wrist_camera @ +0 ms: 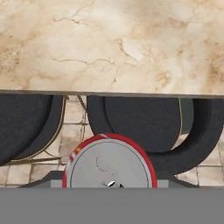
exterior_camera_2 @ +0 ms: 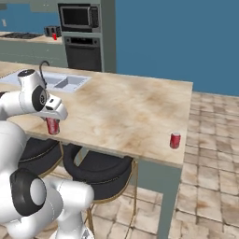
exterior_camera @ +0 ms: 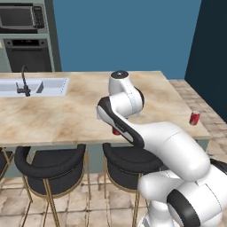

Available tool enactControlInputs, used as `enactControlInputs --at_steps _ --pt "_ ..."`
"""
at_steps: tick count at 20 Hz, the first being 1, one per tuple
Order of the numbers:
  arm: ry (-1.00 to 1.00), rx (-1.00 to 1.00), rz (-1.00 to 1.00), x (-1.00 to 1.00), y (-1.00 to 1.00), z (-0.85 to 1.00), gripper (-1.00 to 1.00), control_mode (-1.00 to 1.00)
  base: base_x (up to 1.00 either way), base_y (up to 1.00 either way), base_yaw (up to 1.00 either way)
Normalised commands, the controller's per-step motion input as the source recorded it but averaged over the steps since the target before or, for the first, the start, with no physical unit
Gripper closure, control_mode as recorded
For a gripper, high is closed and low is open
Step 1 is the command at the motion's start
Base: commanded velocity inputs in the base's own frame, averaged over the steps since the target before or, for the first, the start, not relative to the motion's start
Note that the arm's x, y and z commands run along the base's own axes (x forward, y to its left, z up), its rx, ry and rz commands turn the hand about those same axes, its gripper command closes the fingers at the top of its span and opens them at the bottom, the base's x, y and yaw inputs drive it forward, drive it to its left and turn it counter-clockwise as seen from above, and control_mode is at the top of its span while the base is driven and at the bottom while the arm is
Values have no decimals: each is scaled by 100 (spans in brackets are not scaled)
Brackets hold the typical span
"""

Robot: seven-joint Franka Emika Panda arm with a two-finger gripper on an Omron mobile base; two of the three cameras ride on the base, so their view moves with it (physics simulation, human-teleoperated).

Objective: Four empty soda cans are scattered around the kitchen. Gather all the cans and cluster them next to the stove for recycling.

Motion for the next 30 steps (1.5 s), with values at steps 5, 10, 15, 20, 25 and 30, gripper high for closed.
enactControlInputs --at_steps 5,10,15,20,25,30 --pt "0 0 0 0 0 0 100 100 -33 -11 -13" --pt "0 0 0 0 0 0 100 100 -6 -41 -5" --pt "0 0 0 0 0 0 100 100 -6 -60 0" --pt "0 0 0 0 0 0 100 100 -8 -64 0" --pt "0 0 0 0 0 0 100 100 -5 -66 0" --pt "0 0 0 0 0 0 100 100 -4 -68 0"
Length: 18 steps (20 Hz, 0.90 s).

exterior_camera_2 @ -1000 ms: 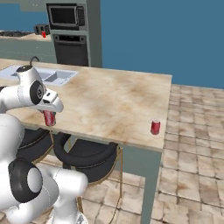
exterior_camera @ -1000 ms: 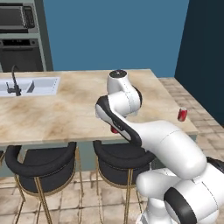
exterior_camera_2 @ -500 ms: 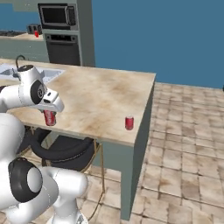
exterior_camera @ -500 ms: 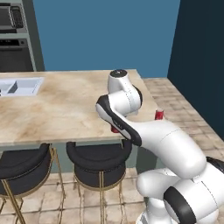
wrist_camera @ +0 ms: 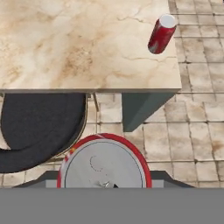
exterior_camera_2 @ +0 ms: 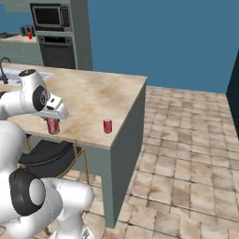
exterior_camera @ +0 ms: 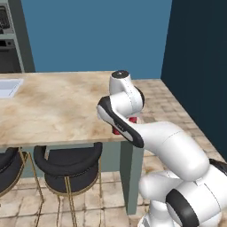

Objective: Four empty soda cans are scattered around the kitchen. Gather all the cans and cluster them next to the stove for recycling.

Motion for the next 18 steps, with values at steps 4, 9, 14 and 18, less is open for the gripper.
enactControlInputs --at_steps 4,9,14,18 --pt "0 0 0 0 0 0 100 100 -1 -66 0" --pt "0 0 0 0 0 0 100 100 -1 -65 0" --pt "0 0 0 0 0 0 100 100 -1 -68 0" --pt "0 0 0 0 0 0 100 100 1 -65 1"
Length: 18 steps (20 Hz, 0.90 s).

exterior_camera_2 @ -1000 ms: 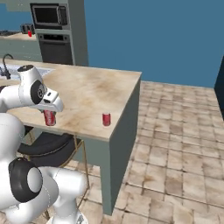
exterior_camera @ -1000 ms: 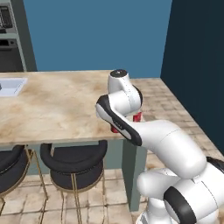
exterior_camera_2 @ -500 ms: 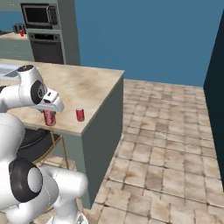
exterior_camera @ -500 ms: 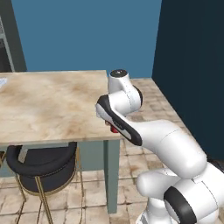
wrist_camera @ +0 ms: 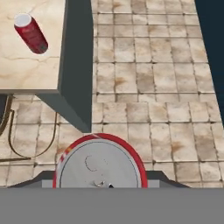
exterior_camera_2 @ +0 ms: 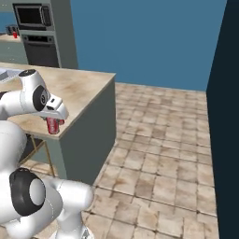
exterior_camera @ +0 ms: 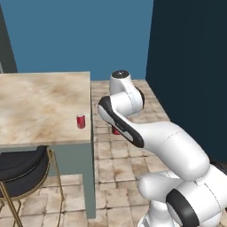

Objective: Four empty soda cans are scattered around the kitchen. Gather all the cans and cluster them next to the stove for recycling.

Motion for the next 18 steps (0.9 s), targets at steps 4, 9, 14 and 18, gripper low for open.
enactControlInputs --at_steps 4,9,14,18 --pt "0 0 0 0 0 0 100 100 6 -64 2" --pt "0 0 0 0 0 0 100 100 14 -62 1" --pt "0 0 0 0 0 0 100 100 27 -56 0" --pt "0 0 0 0 0 0 100 100 36 -51 2"
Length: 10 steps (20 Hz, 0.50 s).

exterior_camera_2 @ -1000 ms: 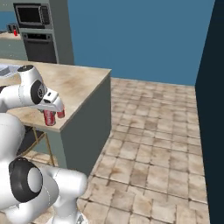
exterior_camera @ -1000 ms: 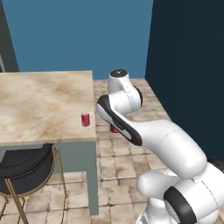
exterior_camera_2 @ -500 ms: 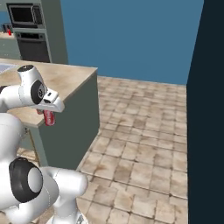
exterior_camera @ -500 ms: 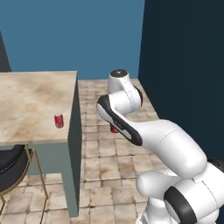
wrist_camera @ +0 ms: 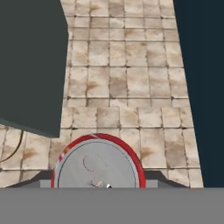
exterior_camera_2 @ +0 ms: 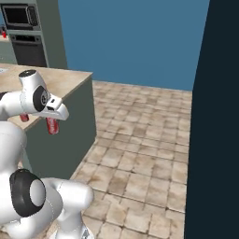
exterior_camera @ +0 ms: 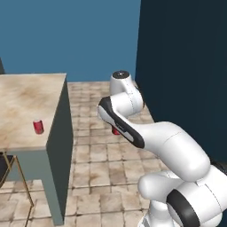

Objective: Four empty soda cans are scattered around the kitchen. Gather all the cans and cluster them next to the stove for recycling.

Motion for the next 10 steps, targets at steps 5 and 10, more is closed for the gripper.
enactControlInputs --at_steps 5,10 --pt "0 0 0 0 0 0 100 100 41 -49 1" --pt "0 0 0 0 0 0 100 100 47 -46 1"
